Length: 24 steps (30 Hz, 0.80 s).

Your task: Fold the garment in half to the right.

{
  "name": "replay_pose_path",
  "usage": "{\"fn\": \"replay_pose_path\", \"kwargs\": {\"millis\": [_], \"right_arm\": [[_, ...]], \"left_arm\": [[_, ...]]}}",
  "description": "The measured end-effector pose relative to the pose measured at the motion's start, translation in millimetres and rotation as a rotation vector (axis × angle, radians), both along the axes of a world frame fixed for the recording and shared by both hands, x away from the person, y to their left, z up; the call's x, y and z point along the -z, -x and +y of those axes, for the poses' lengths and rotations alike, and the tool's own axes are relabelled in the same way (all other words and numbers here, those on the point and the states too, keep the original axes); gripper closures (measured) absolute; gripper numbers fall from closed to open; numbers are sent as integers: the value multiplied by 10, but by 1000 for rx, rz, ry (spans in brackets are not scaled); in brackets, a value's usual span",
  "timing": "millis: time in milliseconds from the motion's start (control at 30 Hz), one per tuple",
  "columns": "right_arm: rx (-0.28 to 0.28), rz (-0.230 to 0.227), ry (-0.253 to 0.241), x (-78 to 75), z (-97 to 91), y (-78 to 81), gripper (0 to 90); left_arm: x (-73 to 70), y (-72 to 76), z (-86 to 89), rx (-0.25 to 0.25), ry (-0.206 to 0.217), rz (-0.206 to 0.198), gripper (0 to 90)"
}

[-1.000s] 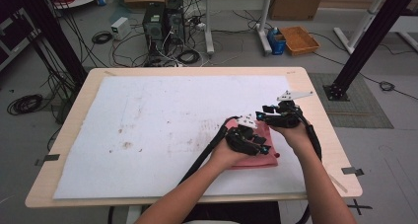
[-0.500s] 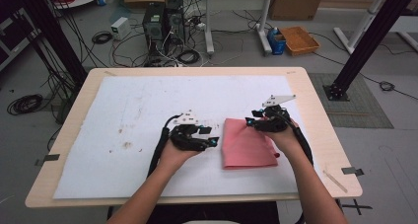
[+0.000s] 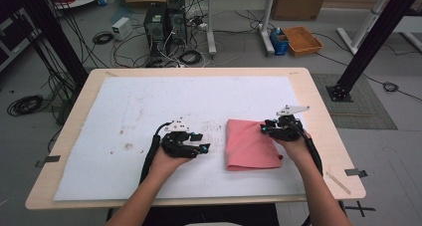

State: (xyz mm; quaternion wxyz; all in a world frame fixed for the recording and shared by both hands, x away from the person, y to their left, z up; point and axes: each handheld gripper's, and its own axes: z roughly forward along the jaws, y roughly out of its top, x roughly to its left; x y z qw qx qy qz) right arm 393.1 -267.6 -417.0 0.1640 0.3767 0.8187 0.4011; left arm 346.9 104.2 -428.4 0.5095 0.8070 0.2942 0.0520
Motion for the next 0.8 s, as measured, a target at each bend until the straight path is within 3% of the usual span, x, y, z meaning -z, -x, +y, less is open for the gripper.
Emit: {"fn": "replay_pose_path", "kwargs": {"millis": [100,233,333,467,533,633,800], "right_arm": [[-51,-11,14,-84,211,-43,622],[-99,20,49,-81,563,-203,593],[-107,69,99,-35,743,-330,592],[-131,140,120,31,900,-432,576],[-145,179,153,78,961,-458,687],[-147,179,180,93,1004,-468,835],[-152,129,173,20,1074,-441,872]], "left_arm": [[-11,-4,49,-20,-1,-10,451],[-14,-29,175,-87,-30,-28,394],[-17,-45,302,-149,-67,-33,348],[-8,-79,460,-188,-76,-23,343],[-7,-89,506,-200,-73,-21,343],[-8,-92,535,-208,-65,-19,343],[-4,-98,543,-210,-62,-17,343]]}}
